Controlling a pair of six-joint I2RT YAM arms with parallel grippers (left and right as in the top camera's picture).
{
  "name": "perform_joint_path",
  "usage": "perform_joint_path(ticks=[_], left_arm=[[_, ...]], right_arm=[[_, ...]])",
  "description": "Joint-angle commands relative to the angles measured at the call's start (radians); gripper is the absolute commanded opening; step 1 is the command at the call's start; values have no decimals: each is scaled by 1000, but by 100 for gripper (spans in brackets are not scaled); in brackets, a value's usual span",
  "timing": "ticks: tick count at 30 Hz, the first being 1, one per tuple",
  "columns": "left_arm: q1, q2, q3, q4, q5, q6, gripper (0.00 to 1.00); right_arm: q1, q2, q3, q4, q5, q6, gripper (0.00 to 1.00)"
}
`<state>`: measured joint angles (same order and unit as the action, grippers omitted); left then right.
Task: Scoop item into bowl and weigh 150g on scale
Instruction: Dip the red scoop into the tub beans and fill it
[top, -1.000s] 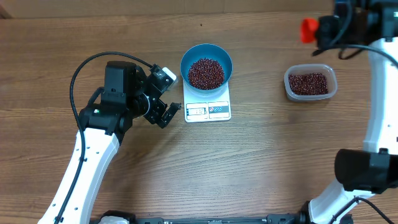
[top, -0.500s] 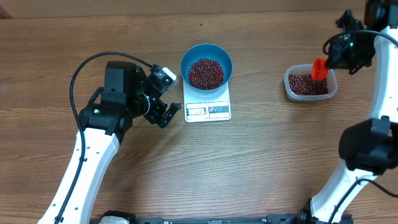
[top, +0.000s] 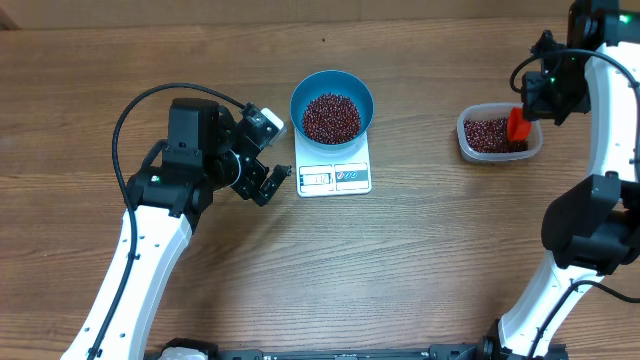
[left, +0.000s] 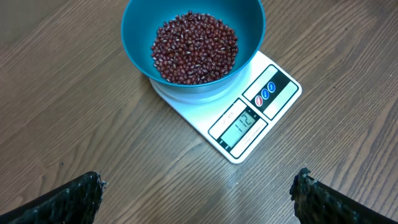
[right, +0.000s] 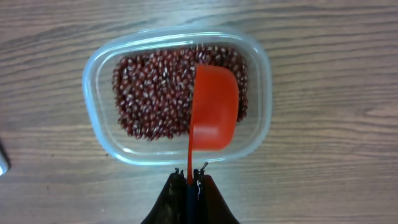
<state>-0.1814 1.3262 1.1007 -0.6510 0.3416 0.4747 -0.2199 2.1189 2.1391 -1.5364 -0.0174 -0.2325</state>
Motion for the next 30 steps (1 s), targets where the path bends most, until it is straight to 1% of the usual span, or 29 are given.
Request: perform_joint_path(ticks=[1, 7, 14, 19, 22, 25, 28, 30], left_arm=[[4, 5, 22, 0, 17, 12, 100], [4, 5, 22, 0, 17, 12, 100], [4, 5, 22, 0, 17, 12, 100], [4, 5, 22, 0, 17, 12, 100], [4, 5, 22, 0, 17, 12, 100], [4, 5, 22, 1, 17, 12, 100], [4, 5, 22, 1, 17, 12, 99], [4, 5, 22, 0, 17, 12, 100]], right_arm=[[6, 5, -24, 18, 17, 8, 4], [8, 6, -71, 69, 21, 9, 4], [8, 6, -121, 123, 73, 23, 4], [8, 34, -124, 148, 72, 22, 4], [8, 49, -124, 138, 48, 11, 4], [9, 49, -124, 129, -6, -29, 4], [11, 49, -124, 105, -14, -34, 4], [12, 49, -124, 82, -70, -52, 4]])
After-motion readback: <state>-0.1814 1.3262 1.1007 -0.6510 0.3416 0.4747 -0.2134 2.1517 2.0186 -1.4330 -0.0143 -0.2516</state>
